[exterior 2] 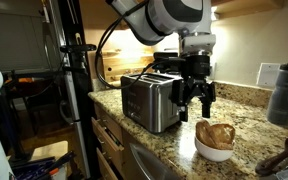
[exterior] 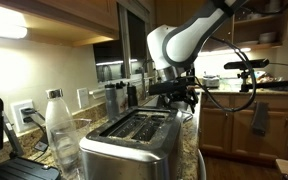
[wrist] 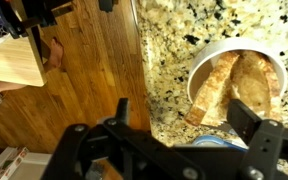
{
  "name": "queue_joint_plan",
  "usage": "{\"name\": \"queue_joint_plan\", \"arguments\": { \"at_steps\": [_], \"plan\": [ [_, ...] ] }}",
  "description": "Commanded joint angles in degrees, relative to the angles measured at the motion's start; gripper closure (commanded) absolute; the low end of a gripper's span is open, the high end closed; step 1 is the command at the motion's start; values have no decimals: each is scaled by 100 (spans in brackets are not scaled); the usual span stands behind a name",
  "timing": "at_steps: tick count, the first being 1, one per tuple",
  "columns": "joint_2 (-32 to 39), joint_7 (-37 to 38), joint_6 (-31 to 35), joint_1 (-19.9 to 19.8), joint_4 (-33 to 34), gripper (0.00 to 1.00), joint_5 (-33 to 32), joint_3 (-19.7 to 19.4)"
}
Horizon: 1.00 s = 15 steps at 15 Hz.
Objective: Put the bread in the bowl in different slots of the toaster
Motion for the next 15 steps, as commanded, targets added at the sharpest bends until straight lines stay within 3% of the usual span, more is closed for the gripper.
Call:
{"name": "queue_joint_plan", "arguments": {
  "at_steps": [1, 13, 15],
  "plan": [
    [85, 370, 50, 142, 77, 0, -220, -211],
    [463, 419, 27, 270, 317, 1, -238, -348],
    [515, 411, 15, 291, 354, 26, -239, -360]
  ]
}}
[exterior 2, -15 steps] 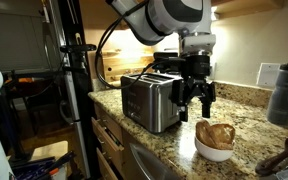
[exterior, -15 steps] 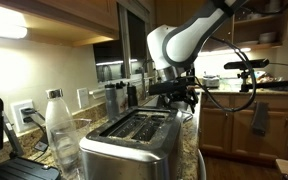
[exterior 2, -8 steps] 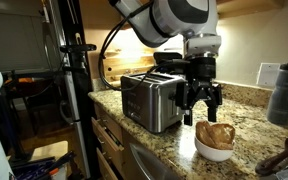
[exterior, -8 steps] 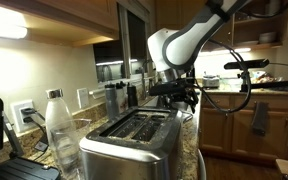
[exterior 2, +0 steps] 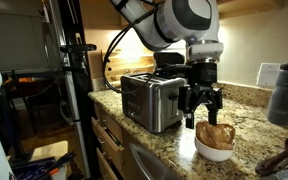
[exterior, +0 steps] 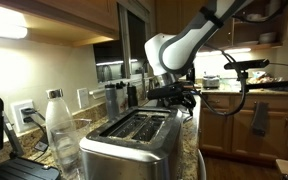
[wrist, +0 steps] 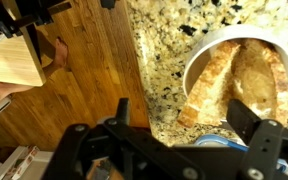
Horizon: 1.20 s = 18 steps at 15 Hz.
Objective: Put the bread in the bowl in different slots of the toaster
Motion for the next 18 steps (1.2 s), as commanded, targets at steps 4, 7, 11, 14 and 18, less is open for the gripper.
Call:
{"name": "queue_joint_plan", "arguments": {
  "at_steps": [4, 7, 11, 14, 18],
  "plan": [
    [107, 176, -11, 212, 103, 53, -133, -181],
    [139, 168, -20, 239, 132, 71, -131, -211],
    [146, 165, -42, 261, 166, 92, -139, -230],
    [151, 161, -46, 263, 213, 90, -143, -236],
    [163, 151, -69, 271, 250, 90, -147, -237]
  ]
}}
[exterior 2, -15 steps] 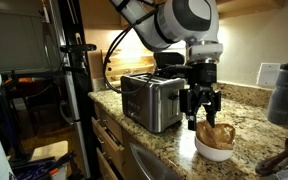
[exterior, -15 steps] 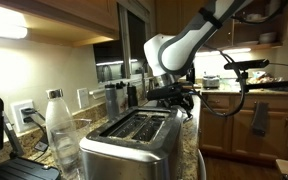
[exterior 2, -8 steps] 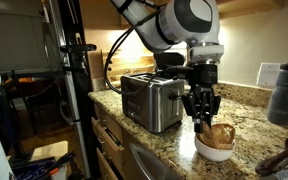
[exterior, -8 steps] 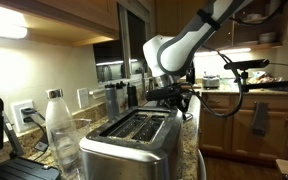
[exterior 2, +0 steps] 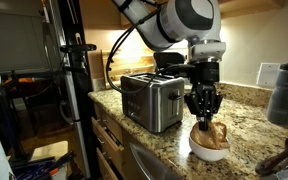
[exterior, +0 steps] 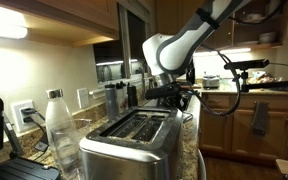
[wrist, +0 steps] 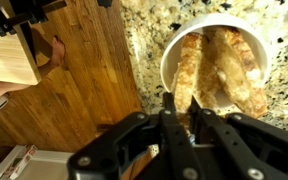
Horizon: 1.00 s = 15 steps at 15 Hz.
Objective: Put the bread in the bowl in different slots of the toaster
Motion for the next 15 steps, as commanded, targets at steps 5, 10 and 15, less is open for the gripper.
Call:
{"name": "queue_joint_plan", "arguments": {
  "at_steps": [5, 10, 15],
  "plan": [
    [-12, 136, -138, 155, 126, 90, -156, -116],
    [-96, 153, -333, 242, 366, 90, -364, -90],
    [-86, 139, -507, 286, 564, 90, -462, -84]
  ]
}}
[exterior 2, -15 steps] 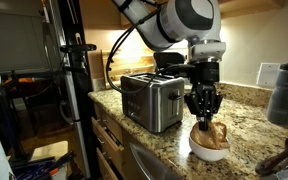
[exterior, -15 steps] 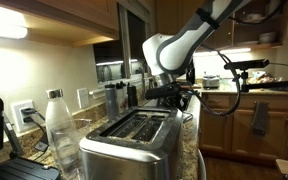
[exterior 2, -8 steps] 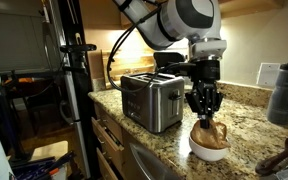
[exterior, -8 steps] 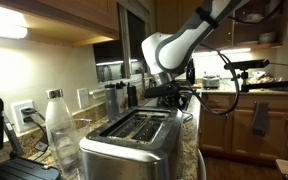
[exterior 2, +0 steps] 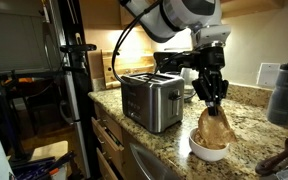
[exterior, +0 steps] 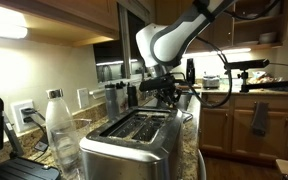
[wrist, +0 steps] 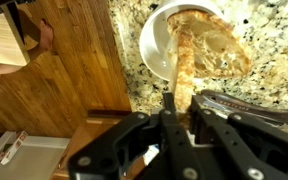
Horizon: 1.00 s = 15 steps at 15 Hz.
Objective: Put the bread in the bowl in different slots of the toaster
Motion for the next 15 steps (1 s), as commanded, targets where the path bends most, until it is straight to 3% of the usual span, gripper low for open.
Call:
{"name": "queue_joint_plan", "arguments": {
  "at_steps": [1, 15],
  "plan": [
    [-82, 138, -232, 119, 68, 90, -167, -71],
    [43, -116, -1080, 312, 183, 90, -43, 62]
  ]
}}
